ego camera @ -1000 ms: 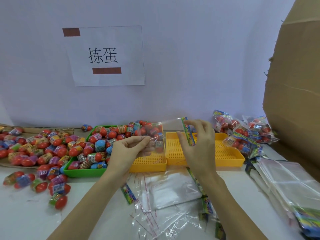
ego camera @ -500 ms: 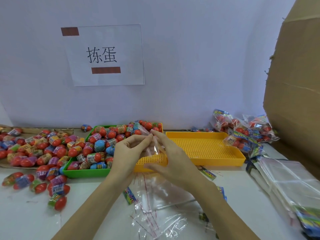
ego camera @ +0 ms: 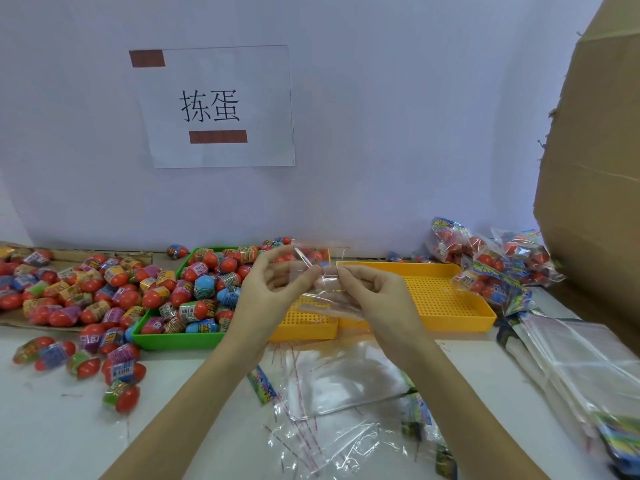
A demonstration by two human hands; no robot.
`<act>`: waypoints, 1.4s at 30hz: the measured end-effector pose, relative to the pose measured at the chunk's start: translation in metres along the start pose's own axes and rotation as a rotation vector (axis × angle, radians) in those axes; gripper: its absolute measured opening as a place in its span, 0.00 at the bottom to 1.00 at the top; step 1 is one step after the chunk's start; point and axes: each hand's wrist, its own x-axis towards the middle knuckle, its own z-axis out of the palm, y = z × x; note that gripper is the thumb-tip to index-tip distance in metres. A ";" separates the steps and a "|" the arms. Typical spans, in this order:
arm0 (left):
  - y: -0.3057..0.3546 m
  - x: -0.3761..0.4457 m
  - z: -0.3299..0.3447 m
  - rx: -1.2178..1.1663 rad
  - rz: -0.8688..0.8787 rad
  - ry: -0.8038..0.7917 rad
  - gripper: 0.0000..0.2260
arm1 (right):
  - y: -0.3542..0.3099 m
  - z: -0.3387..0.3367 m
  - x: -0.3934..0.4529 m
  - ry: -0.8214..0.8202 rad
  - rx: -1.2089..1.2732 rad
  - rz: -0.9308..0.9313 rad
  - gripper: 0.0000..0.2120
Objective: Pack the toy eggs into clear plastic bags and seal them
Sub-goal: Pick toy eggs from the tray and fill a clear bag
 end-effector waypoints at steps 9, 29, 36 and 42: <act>-0.002 -0.002 -0.003 -0.038 0.116 -0.007 0.10 | -0.004 0.003 -0.001 0.150 -0.150 -0.034 0.14; -0.006 -0.008 -0.001 0.890 1.060 0.193 0.05 | -0.011 0.007 -0.006 0.274 -0.587 -0.486 0.17; -0.008 -0.008 0.000 1.027 1.173 0.101 0.08 | -0.008 0.010 -0.004 0.158 -0.332 -0.108 0.19; -0.012 -0.006 0.002 1.154 1.287 0.002 0.08 | -0.007 0.004 -0.006 0.010 -0.235 -0.021 0.06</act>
